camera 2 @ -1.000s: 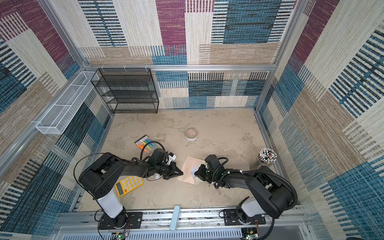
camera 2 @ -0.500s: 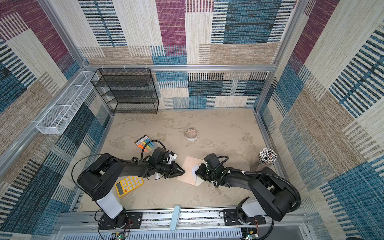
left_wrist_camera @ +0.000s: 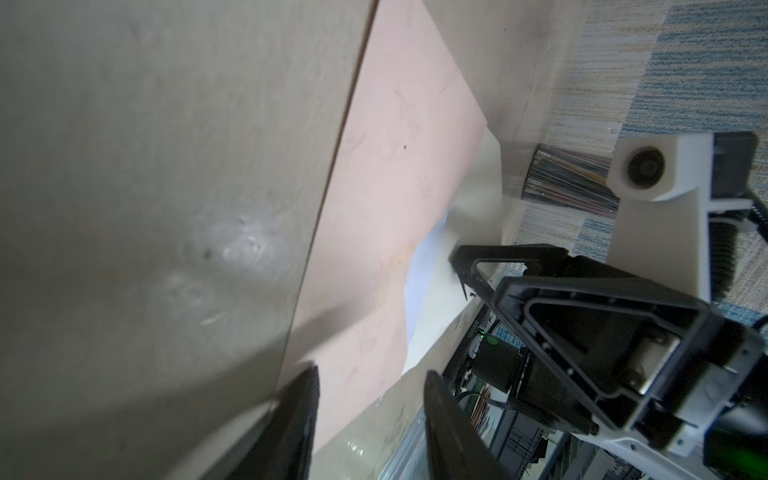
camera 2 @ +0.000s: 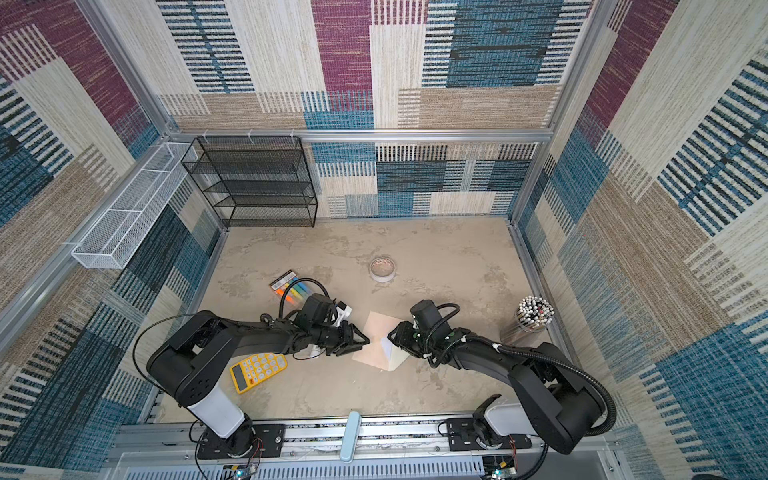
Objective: Place the letter into the envelope and seal it
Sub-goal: 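Open both grippers and release the envelope and letter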
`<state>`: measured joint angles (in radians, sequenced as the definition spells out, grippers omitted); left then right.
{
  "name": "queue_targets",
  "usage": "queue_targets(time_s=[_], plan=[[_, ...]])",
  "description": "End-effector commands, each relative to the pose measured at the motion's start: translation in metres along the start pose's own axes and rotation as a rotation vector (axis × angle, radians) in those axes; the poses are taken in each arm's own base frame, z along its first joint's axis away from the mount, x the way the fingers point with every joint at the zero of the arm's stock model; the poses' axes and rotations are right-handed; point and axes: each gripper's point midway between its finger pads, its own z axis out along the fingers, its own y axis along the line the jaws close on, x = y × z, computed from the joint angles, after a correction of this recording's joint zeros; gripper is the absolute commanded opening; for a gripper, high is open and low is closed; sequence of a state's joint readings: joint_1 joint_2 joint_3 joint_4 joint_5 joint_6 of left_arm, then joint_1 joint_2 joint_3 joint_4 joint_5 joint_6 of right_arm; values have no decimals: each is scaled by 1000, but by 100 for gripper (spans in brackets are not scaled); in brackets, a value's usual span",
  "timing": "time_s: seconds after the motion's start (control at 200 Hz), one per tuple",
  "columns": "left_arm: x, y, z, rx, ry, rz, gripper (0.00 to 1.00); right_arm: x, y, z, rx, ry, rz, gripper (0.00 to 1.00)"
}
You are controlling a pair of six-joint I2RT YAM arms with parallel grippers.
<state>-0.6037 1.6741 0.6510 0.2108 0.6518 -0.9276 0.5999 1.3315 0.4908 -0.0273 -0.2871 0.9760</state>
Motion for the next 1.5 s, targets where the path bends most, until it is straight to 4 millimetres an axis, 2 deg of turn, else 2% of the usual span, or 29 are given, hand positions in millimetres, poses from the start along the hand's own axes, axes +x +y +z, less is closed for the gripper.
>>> queue_targets(time_s=[0.0,0.135,0.411,0.661,0.842,0.967,1.102,1.493], plan=[[3,19,-9,-111,-23,-28,54,-1,-4,-2,24,1,-17,52],[-2,2,-20,-101,-47,6,58,-3,3,0,12,17,-28,51],[-6,-9,-32,-98,-87,14,63,-9,17,2,12,35,-78,46],[-13,7,-42,-172,-125,2,62,-4,25,9,11,84,-99,47],[-17,15,-30,-155,-92,-25,57,10,23,23,25,147,-99,49],[-13,19,-20,-128,-58,-51,49,17,23,29,22,174,-90,49],[-6,26,-20,-135,-45,-63,44,23,23,33,26,193,-88,49],[1,31,-20,-138,-30,-76,41,27,35,42,1,226,-88,48]])
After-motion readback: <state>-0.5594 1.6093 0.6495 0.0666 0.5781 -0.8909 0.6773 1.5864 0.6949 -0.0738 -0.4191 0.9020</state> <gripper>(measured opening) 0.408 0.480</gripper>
